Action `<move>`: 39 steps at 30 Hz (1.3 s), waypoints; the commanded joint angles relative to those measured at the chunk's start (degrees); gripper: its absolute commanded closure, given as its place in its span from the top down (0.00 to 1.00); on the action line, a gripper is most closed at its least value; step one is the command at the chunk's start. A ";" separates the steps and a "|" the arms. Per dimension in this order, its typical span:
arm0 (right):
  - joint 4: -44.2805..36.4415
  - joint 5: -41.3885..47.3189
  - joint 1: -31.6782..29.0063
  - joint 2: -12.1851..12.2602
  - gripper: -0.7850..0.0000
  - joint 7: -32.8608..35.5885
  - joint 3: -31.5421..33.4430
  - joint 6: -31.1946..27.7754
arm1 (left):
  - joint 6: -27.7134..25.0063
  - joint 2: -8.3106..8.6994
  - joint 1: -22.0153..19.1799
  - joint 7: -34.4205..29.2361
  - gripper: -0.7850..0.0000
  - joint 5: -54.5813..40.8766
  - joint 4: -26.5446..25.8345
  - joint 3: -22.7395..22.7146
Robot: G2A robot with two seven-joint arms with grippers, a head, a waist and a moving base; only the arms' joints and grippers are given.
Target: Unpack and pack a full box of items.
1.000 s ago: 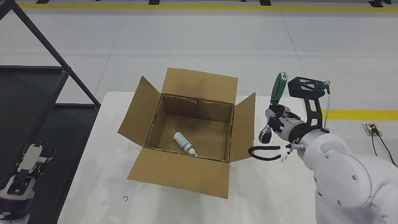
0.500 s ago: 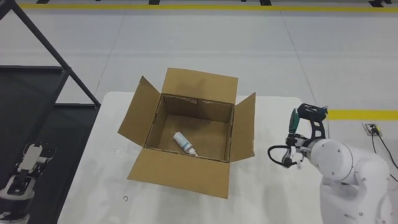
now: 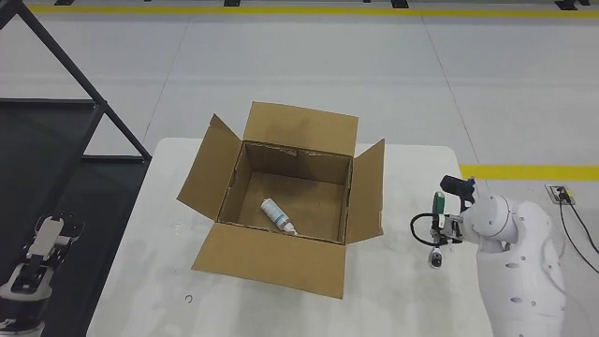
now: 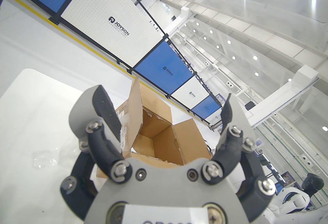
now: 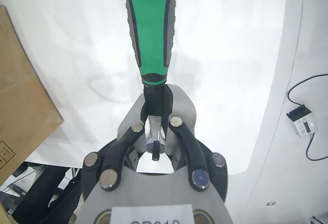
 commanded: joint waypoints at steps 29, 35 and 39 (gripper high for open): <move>20.64 -2.60 9.46 1.41 0.38 -5.69 -3.93 6.58 | 0.00 0.00 0.00 0.00 1.00 0.00 0.00 0.00; 16.30 -1.12 8.88 1.79 0.42 -6.04 -3.17 7.48 | 0.00 0.00 0.00 0.00 1.00 0.00 0.00 0.00; 5.35 -0.11 6.54 1.86 0.42 -5.16 -3.11 9.56 | 0.00 0.00 0.00 0.00 1.00 0.00 0.00 0.00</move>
